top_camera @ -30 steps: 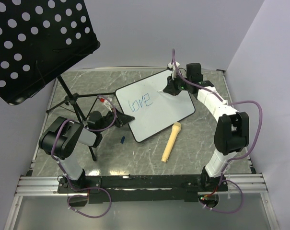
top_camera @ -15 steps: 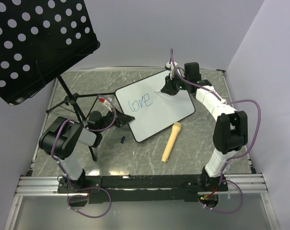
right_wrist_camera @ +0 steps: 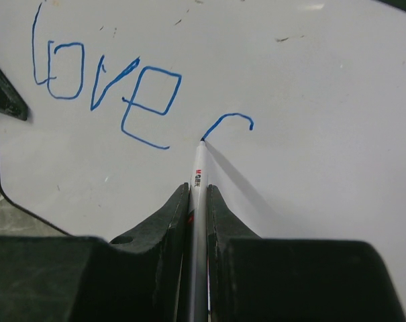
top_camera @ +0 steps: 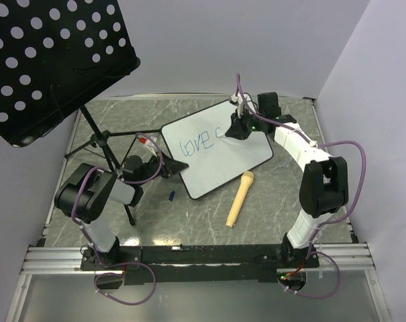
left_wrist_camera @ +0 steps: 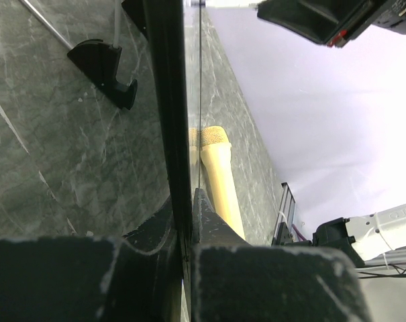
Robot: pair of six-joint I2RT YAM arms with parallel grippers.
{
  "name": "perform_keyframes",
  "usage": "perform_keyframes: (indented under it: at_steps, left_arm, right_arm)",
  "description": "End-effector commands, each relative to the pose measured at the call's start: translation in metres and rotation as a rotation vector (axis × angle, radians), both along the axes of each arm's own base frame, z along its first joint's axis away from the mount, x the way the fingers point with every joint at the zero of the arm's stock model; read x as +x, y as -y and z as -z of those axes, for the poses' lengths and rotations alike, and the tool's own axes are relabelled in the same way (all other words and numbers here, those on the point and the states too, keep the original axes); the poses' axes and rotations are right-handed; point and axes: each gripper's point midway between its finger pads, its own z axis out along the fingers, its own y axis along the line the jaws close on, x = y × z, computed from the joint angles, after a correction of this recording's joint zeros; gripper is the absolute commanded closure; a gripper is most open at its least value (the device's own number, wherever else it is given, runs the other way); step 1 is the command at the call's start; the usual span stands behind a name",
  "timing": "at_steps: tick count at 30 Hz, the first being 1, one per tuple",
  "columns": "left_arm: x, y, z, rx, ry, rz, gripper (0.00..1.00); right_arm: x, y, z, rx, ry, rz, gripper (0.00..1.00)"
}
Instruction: Write a sentence on the whiteboard
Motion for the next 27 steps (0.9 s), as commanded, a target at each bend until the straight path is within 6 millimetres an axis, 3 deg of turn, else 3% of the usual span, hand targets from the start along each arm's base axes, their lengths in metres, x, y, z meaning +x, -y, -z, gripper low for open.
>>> perform_keyframes:
  at_steps: [1,12,27]
  left_arm:
    - [-0.003,0.01,-0.053,-0.043,0.283,0.067,0.99]
    - [-0.003,0.008,-0.053,-0.036,0.286,0.065,0.99]
    - [-0.005,0.009,-0.053,-0.046,0.282,0.072,0.99]
  right_arm:
    - [-0.012,0.002,-0.011,-0.017,0.042,-0.022,1.0]
    - [0.008,0.02,-0.019,-0.046,0.084,0.085,1.0]
    - [0.039,0.015,-0.037,-0.015,0.104,0.128,1.0]
